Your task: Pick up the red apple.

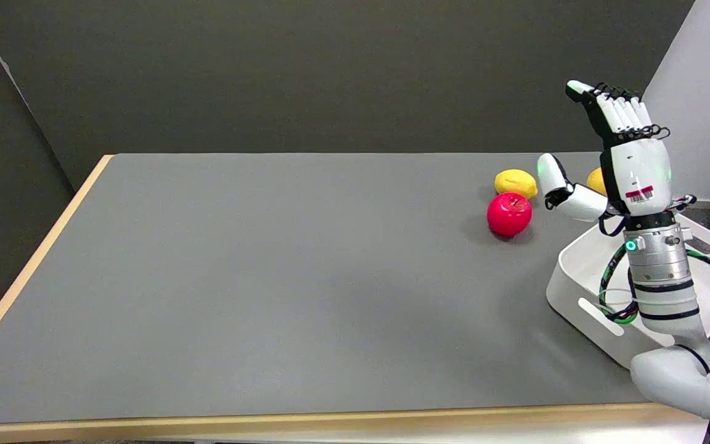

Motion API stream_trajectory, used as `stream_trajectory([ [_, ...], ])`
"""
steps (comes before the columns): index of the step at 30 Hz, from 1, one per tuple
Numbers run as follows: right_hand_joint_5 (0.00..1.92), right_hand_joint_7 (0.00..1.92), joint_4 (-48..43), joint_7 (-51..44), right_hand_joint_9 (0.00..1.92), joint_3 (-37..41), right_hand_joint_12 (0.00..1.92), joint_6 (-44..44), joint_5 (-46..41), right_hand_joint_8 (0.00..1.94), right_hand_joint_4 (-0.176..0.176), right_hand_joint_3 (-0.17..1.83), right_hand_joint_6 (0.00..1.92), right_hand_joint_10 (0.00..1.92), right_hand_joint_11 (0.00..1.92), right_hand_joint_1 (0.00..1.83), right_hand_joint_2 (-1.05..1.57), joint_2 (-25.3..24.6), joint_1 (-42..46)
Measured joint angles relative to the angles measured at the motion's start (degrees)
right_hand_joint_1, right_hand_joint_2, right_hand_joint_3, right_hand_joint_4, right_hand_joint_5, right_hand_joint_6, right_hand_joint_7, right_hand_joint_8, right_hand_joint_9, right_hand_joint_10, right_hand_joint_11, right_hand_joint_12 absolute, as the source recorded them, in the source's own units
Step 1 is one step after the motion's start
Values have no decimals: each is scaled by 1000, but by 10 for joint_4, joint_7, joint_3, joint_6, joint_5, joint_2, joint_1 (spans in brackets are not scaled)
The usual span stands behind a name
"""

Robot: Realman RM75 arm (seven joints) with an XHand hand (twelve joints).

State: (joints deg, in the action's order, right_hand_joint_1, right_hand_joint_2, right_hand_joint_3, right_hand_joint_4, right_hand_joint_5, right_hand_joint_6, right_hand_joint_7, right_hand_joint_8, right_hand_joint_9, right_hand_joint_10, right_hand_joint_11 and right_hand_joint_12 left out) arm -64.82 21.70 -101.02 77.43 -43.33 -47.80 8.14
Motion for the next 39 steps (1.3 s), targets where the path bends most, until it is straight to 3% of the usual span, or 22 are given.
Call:
stream_trajectory([
  [12,254,354,-18,-1,276,13,1298,-34,16,471,6,953,499,841,120,338,671,23,5],
  [18,259,367,-48,-2,291,56,1329,-87,33,489,5,950,510,858,143,345,664,44,42],
  [30,182,343,-134,25,207,180,1315,-280,117,404,4,833,372,819,106,412,664,76,146],
  [39,170,305,-178,127,185,217,1272,-425,260,366,9,829,362,778,76,386,643,109,148],
])
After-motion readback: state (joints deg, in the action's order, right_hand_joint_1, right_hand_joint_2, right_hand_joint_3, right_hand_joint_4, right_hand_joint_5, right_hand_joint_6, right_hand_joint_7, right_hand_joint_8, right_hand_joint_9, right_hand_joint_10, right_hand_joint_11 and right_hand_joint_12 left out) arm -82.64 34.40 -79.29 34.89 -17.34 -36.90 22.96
